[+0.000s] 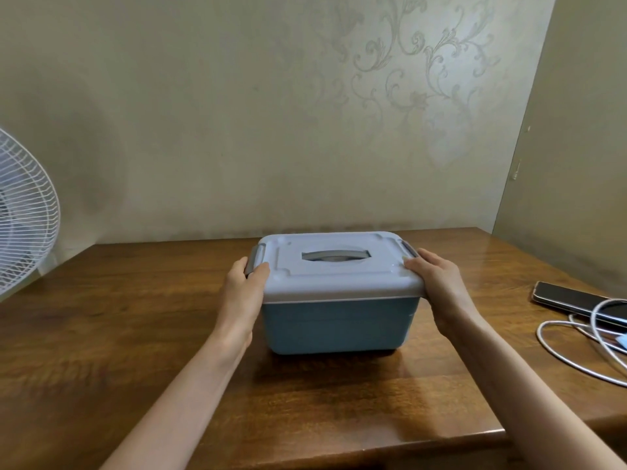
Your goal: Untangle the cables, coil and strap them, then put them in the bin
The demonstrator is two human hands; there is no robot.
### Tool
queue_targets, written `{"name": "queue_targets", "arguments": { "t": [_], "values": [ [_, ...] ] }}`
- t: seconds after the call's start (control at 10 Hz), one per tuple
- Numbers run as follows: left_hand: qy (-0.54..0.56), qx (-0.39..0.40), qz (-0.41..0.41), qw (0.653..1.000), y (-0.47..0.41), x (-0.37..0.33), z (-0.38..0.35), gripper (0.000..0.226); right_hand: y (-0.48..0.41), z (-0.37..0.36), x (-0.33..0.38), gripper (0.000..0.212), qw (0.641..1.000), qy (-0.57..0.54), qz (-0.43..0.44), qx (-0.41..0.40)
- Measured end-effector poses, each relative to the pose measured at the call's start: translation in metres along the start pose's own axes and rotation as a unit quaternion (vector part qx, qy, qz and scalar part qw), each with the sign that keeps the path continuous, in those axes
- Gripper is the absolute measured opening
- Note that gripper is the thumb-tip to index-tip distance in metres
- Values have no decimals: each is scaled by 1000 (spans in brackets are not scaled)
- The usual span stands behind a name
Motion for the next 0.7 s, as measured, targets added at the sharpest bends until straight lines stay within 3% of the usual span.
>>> {"name": "queue_targets", "arguments": {
  "t": [0.1, 0.2, 0.3, 0.4, 0.5, 0.6, 0.7],
  "values": [
    [-31, -15, -20, 999, -2, -3, 2, 36, -2, -2, 1, 19, 1000, 22, 10, 3],
    [-49, -32, -29, 998, 0, -5, 1, 36, -4, -4, 5, 24, 999, 36, 23, 3],
    [-82, -46, -37, 995, -2, -7, 1, 39, -8, -5, 5, 45, 997, 71, 20, -13],
    [-95, -60, -33, 993, -5, -10, -2, 40, -11, -7, 7, 48, 994, 107, 20, 1],
    [-112, -39, -38, 992, -6, -7, -1, 40, -12, -8, 10, 46, 991, 127, 28, 14],
    [-134, 35, -19, 990, -14, -6, 11, 47, -6, -5, 11, 50, 985, 162, 32, 55],
    [-192, 56, -83, 976, -14, -24, 36, 69, 8, 7, 25, 59, 963, 227, 136, 54]
  ]
}}
Point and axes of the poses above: each hand's wrist, its own y-axis away from the middle knuckle, its own z-axis out of the back of the hand, x = y × z, the point moved 3 cm from there along -y, towards the middle knuckle, and after that the axes turned 3 degrees about z, right-handed, at the moved point
